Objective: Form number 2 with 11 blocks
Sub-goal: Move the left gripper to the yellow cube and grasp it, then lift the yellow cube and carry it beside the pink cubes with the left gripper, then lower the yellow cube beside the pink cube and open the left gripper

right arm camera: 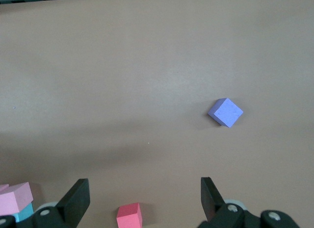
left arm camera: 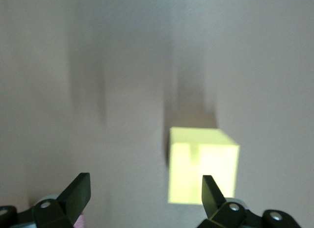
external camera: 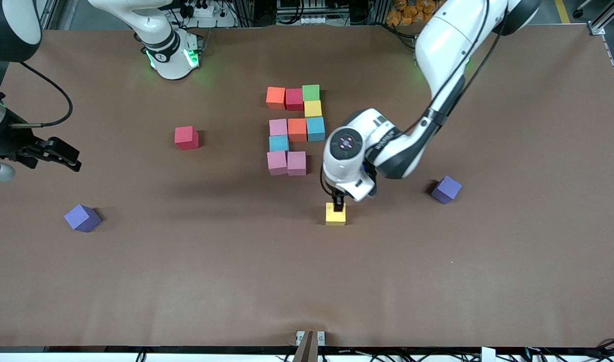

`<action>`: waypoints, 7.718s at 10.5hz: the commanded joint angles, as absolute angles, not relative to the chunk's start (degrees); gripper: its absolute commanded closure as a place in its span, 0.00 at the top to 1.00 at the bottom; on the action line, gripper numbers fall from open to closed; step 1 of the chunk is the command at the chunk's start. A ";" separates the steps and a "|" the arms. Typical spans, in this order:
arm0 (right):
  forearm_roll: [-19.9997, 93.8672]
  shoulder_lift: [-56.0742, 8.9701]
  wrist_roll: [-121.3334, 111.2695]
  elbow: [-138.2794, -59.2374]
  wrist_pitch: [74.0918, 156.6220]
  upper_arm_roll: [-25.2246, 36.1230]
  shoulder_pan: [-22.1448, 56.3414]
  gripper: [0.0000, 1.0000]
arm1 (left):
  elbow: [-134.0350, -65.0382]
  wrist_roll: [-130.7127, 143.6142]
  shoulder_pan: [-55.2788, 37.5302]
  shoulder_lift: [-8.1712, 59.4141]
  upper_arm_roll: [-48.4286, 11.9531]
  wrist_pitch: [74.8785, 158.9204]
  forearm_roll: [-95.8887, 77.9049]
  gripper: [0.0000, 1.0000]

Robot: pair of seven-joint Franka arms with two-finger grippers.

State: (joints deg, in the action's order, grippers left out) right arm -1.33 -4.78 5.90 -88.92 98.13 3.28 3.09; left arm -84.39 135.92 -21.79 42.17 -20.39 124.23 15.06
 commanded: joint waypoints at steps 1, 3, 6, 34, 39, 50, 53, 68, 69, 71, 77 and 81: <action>-0.53 -3.17 5.80 -87.89 96.16 1.32 -1.75 1.00 | -82.88 134.30 -21.53 43.59 -19.69 127.42 15.82 1.00; -0.53 -1.76 5.45 -87.89 94.58 1.41 -2.98 1.00 | -82.88 132.03 -21.62 44.64 -18.90 131.29 15.82 1.00; -0.53 -0.09 5.45 -87.98 93.17 1.32 -3.08 1.00 | -82.88 128.24 -22.06 46.40 -18.90 131.48 15.82 1.00; -0.70 -0.35 2.64 -86.92 90.79 1.49 -2.99 1.00 | -82.35 128.07 -23.11 48.51 -16.52 132.89 18.02 1.00; -0.70 -0.35 2.72 -87.01 90.62 1.49 -2.90 1.00 | -82.44 128.06 -23.12 48.51 -16.52 132.89 18.19 1.00; -0.70 -0.35 2.72 -87.01 90.53 1.49 -2.81 1.00 | -84.81 128.76 -22.59 46.15 -19.06 129.74 16.35 0.00; -0.70 -0.35 2.90 -87.10 90.61 1.49 -2.72 1.00 | -87.35 128.94 -21.80 43.52 -21.44 124.38 16.26 0.00; -0.70 -0.53 2.90 -87.10 90.62 1.49 -2.55 1.00 | -106.70 136.76 -25.05 35.42 -23.64 137.02 12.74 0.00; -0.70 -0.53 2.90 -87.01 90.62 1.49 -2.55 1.00 | -106.70 136.84 -25.31 35.51 -23.64 137.11 12.74 0.00; -0.70 -0.61 2.90 -87.10 90.62 1.49 -2.46 1.00 | -106.52 136.85 -25.40 35.51 -23.64 137.63 12.75 0.00; -0.70 -0.53 2.90 -87.10 90.62 1.41 -2.46 1.00 | -104.50 137.55 -26.01 36.38 -23.55 138.87 12.83 0.00; -0.70 -0.53 2.90 -87.01 90.62 1.41 -2.46 1.00 | -104.41 137.55 -26.01 36.82 -23.38 138.87 13.18 0.00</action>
State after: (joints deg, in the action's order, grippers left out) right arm -1.30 -0.53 2.86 -87.49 91.11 1.83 -2.02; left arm -104.81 137.02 -25.49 36.50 -23.75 138.43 13.72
